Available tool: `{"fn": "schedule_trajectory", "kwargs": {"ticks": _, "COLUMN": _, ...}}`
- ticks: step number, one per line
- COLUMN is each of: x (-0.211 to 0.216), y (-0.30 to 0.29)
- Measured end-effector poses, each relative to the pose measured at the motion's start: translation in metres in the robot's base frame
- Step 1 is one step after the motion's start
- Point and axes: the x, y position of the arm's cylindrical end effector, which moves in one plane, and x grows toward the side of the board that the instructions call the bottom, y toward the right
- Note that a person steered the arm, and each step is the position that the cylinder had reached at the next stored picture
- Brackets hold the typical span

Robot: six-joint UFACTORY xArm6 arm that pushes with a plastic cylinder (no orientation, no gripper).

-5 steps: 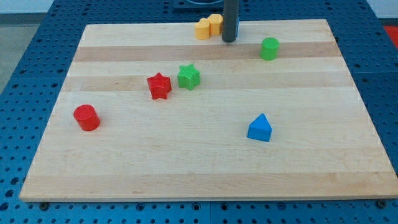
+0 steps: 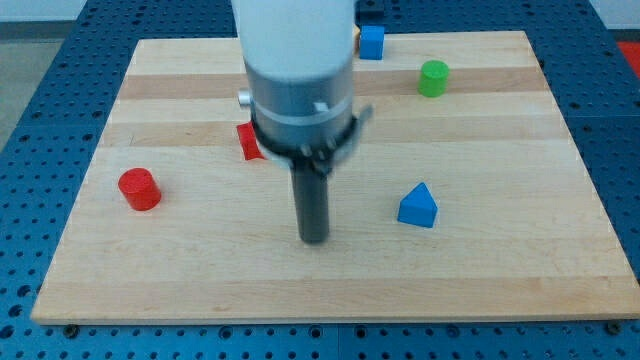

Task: Drag the blue triangle to the bottom of the yellow heart

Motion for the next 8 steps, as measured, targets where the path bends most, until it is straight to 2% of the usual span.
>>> {"fn": "schedule_trajectory", "kwargs": {"ticks": 1, "x": 0.026, "y": 0.069}}
{"fn": "schedule_trajectory", "kwargs": {"ticks": 2, "x": 0.003, "y": 0.093}}
{"fn": "schedule_trajectory", "kwargs": {"ticks": 6, "x": -0.067, "y": 0.106}}
{"fn": "schedule_trajectory", "kwargs": {"ticks": 8, "x": -0.087, "y": 0.15}}
